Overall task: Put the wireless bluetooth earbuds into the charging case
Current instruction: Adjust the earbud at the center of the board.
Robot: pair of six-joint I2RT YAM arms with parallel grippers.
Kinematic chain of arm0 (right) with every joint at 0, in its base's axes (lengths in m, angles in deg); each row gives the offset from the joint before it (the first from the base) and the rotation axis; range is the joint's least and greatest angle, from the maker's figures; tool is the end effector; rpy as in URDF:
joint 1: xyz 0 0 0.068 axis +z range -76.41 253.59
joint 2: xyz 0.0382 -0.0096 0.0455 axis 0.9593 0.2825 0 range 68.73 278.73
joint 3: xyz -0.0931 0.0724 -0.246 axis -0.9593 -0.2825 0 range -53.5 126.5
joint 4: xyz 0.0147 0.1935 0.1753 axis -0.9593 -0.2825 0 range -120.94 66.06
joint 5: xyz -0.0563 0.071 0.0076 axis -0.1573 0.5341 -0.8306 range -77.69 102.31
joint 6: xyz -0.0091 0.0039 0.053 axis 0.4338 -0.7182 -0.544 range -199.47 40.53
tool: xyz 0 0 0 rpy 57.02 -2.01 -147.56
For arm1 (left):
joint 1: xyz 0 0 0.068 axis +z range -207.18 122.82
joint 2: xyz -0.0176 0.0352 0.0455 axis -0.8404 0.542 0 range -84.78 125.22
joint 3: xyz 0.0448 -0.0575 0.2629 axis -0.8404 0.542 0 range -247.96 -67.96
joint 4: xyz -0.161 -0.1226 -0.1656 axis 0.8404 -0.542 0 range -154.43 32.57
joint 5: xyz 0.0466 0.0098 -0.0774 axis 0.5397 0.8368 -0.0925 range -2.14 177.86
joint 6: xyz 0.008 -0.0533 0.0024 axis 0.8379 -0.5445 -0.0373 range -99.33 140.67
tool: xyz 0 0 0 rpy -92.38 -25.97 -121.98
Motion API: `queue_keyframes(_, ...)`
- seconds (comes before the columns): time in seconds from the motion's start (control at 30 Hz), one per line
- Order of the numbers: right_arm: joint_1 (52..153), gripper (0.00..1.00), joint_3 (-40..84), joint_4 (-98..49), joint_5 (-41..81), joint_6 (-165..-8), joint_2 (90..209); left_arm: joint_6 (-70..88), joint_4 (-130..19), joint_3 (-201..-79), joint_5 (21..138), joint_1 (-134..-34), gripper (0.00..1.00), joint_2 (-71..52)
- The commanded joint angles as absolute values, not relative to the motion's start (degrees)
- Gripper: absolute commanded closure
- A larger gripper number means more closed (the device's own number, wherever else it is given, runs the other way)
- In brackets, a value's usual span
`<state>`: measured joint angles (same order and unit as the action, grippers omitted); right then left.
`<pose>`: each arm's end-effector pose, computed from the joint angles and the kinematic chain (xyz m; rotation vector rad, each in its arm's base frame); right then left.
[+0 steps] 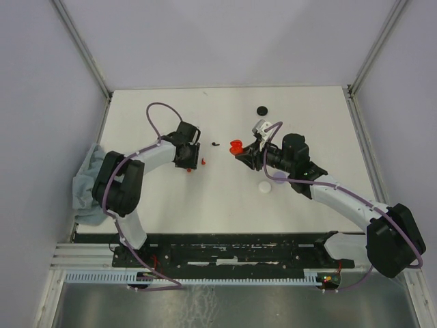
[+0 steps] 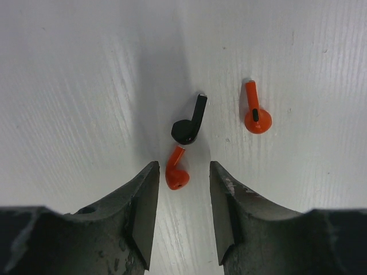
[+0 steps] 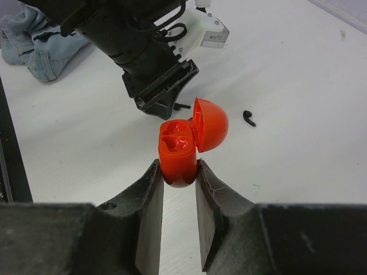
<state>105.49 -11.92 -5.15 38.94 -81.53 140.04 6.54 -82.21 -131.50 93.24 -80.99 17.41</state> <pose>0.2310 0.1624 0.2740 -0.7958 1.6341 0.8336 0.3249 -0.1396 0.1675 0.1957 2.6649 -0.0862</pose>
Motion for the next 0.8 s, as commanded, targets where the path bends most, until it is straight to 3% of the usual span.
queue_keyframes(0.0,105.04,0.94,-11.35,-2.14,38.76,-81.22,139.92,11.25,-82.74,-134.01,89.83,-80.88,0.55,18.98)
queue_keyframes(0.23,104.75,0.94,-11.31,-1.89,38.76,-81.65,140.01,15.79,-86.37,-133.79,82.65,-82.13,0.70,19.36)
queue_keyframes(0.43,104.45,0.94,-11.53,-2.04,38.59,-81.88,139.97,20.74,-88.23,-133.27,81.34,-86.49,0.75,18.93)
queue_keyframes(0.77,104.25,0.94,-12.01,-2.92,38.33,-81.84,138.75,15.70,-91.55,-131.93,92.14,-87.42,0.56,17.31)
